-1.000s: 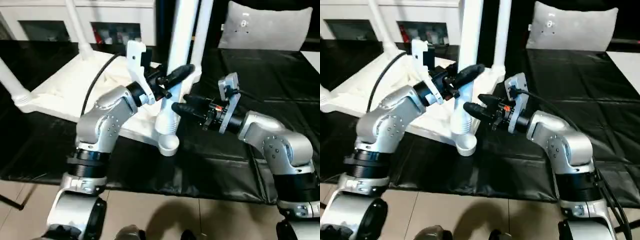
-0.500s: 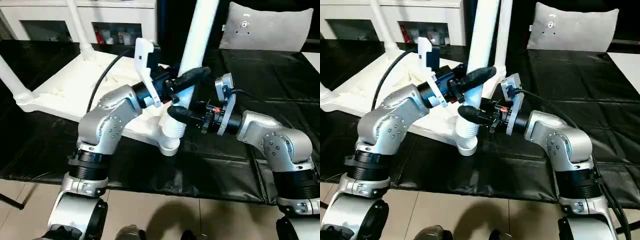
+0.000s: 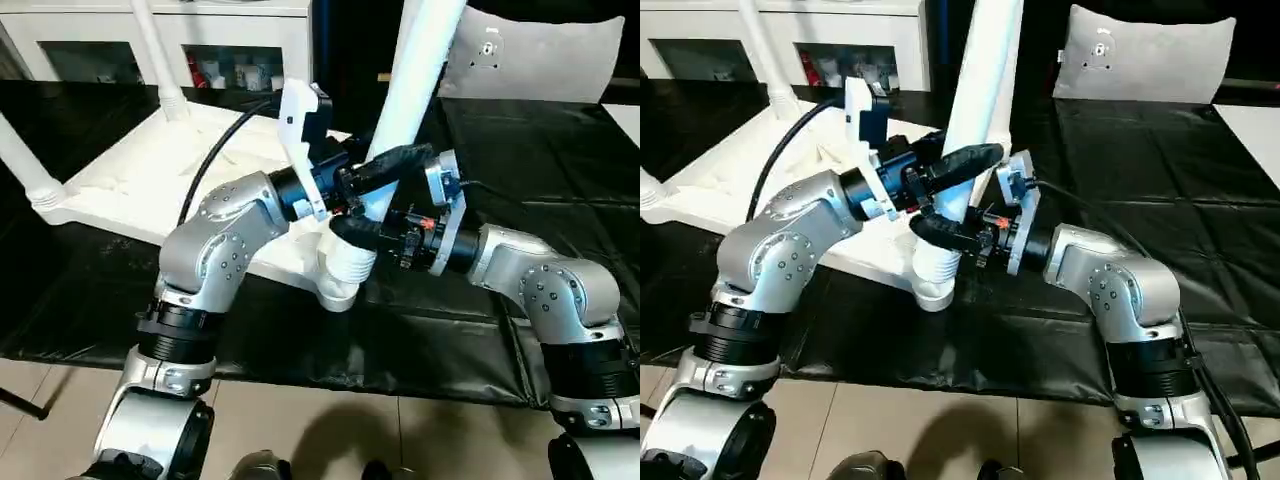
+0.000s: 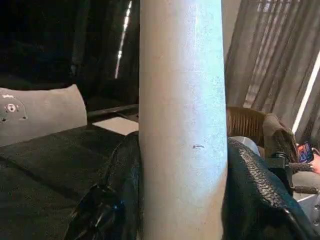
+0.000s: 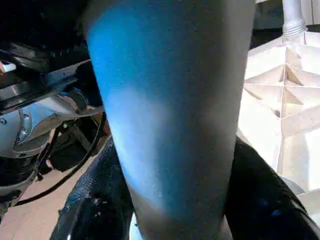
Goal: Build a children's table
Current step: Pick table leg
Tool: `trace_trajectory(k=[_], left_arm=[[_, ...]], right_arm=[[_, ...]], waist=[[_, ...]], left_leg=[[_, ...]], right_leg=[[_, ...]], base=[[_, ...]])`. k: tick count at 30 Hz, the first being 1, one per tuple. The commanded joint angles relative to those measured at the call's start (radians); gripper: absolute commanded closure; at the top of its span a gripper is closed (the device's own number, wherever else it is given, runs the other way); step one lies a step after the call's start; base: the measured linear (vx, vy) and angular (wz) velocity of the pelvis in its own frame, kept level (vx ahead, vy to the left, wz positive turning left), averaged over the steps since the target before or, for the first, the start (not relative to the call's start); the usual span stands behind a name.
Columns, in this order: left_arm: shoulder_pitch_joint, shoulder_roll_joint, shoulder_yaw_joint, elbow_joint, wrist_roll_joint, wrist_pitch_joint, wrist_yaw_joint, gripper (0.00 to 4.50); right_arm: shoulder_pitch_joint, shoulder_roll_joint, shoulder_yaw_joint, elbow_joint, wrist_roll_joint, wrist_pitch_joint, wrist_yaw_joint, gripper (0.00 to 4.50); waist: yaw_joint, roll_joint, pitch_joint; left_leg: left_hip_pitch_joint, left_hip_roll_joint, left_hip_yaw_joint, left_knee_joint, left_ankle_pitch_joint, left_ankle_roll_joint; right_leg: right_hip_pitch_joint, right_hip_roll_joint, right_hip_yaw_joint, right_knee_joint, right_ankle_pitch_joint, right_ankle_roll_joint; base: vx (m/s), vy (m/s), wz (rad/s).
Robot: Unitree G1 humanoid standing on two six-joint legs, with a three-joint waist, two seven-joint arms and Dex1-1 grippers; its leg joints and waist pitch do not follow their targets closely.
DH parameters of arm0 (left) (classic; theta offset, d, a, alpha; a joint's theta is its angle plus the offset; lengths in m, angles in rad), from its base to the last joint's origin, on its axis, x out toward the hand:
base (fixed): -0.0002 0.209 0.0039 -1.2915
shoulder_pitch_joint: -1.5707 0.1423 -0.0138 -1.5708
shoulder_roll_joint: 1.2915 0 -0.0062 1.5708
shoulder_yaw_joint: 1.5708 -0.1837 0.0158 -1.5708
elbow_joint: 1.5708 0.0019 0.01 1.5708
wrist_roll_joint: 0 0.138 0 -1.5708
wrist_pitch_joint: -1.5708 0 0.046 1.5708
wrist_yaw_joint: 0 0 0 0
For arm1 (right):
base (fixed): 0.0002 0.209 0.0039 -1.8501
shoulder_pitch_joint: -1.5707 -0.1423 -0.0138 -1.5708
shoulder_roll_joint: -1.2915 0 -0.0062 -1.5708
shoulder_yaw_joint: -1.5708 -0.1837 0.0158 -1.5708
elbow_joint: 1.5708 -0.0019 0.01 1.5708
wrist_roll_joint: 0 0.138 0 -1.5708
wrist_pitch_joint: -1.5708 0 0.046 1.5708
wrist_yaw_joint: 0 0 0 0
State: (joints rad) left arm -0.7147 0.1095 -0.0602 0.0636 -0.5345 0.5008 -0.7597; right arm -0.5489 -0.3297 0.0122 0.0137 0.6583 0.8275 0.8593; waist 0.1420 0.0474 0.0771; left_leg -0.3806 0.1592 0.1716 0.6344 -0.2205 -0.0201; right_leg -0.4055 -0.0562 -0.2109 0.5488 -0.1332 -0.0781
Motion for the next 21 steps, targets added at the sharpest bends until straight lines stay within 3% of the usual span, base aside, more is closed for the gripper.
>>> trace_trajectory(k=[1, 6, 9, 10, 11, 14, 15, 17, 21], left_arm=[[0.005, 0.000, -0.020, -0.027, -0.006, -0.002, -0.026, 2.64], [0.007, -0.001, -0.019, -0.030, -0.004, 0.011, -0.009, 2.64], [0.004, -0.020, 0.012, -0.031, -0.046, 0.031, 0.000, 2.64], [0.006, -0.022, 0.014, -0.042, -0.062, 0.040, -0.008, 2.08], [0.008, -0.025, 0.018, -0.055, -0.084, 0.053, -0.018, 1.94], [0.013, -0.036, 0.023, -0.084, -0.134, 0.086, -0.032, 1.91], [0.015, -0.040, 0.024, -0.095, -0.152, 0.100, -0.038, 1.61], [0.019, -0.038, 0.013, -0.111, -0.165, 0.113, -0.053, 1.52], [0.034, -0.039, -0.010, -0.136, -0.180, 0.142, -0.081, 1.15]], right_arm=[[-0.005, -0.008, -0.011, 0.010, -0.004, 0.013, -0.018, 2.46], [0.001, -0.005, -0.010, 0.003, -0.008, 0.010, -0.035, 2.50], [0.014, 0.030, -0.028, -0.002, -0.039, -0.048, -0.098, 2.51], [0.014, 0.033, -0.031, 0.001, -0.040, -0.040, -0.108, 2.52], [0.014, 0.033, -0.030, 0.004, -0.040, -0.038, -0.110, 2.53], [0.014, 0.032, -0.025, 0.004, -0.038, -0.033, -0.103, 2.54], [0.015, 0.033, -0.021, 0.001, -0.038, -0.033, -0.099, 2.55], [0.018, 0.034, -0.016, -0.002, -0.038, -0.036, -0.096, 2.55], [0.029, 0.040, -0.003, -0.005, -0.049, -0.042, -0.104, 2.56]], waist=[[-0.002, -0.023, -0.105], [-0.002, -0.023, -0.104], [-0.003, -0.022, -0.104], [-0.005, -0.021, -0.104], [-0.005, -0.021, -0.104], [-0.003, -0.020, -0.106], [-0.003, -0.020, -0.105], [-0.001, -0.020, -0.104], [-0.003, -0.020, -0.103]], left_leg=[[0.017, 0.100, -0.044, -0.067, 0.013, 0.083], [0.017, 0.098, -0.043, -0.067, 0.010, 0.083], [0.017, 0.099, -0.044, -0.067, 0.011, 0.076], [0.017, 0.100, -0.045, -0.068, 0.008, 0.075], [0.018, 0.100, -0.045, -0.068, 0.005, 0.076], [0.020, 0.106, -0.045, -0.067, 0.003, 0.076], [0.020, 0.108, -0.047, -0.068, 0.007, 0.081], [0.019, 0.104, -0.045, -0.068, 0.008, 0.080], [0.017, 0.100, -0.043, -0.068, 0.004, 0.079]], right_leg=[[0.075, -0.135, 0.093, -0.066, -0.340, 0.102], [0.075, -0.135, 0.092, -0.068, -0.347, 0.109], [0.073, -0.136, 0.092, -0.068, -0.350, 0.105], [0.074, -0.136, 0.090, -0.069, -0.352, 0.102], [0.074, -0.136, 0.091, -0.069, -0.352, 0.104], [0.073, -0.138, 0.094, -0.065, -0.340, 0.091], [0.071, -0.138, 0.095, -0.065, -0.331, 0.087], [0.073, -0.140, 0.097, -0.063, -0.329, 0.080], [0.074, -0.137, 0.095, -0.067, -0.346, 0.095]], base=[[0.000, 0.000, 0.00], [0.000, 0.000, 0.00], [0.000, 0.000, 0.00], [0.000, 0.000, 0.00], [0.000, 0.000, 0.00], [0.000, 0.000, 0.00], [0.000, 0.000, 0.00], [0.000, 0.000, 0.00], [0.000, 0.000, 0.00]])
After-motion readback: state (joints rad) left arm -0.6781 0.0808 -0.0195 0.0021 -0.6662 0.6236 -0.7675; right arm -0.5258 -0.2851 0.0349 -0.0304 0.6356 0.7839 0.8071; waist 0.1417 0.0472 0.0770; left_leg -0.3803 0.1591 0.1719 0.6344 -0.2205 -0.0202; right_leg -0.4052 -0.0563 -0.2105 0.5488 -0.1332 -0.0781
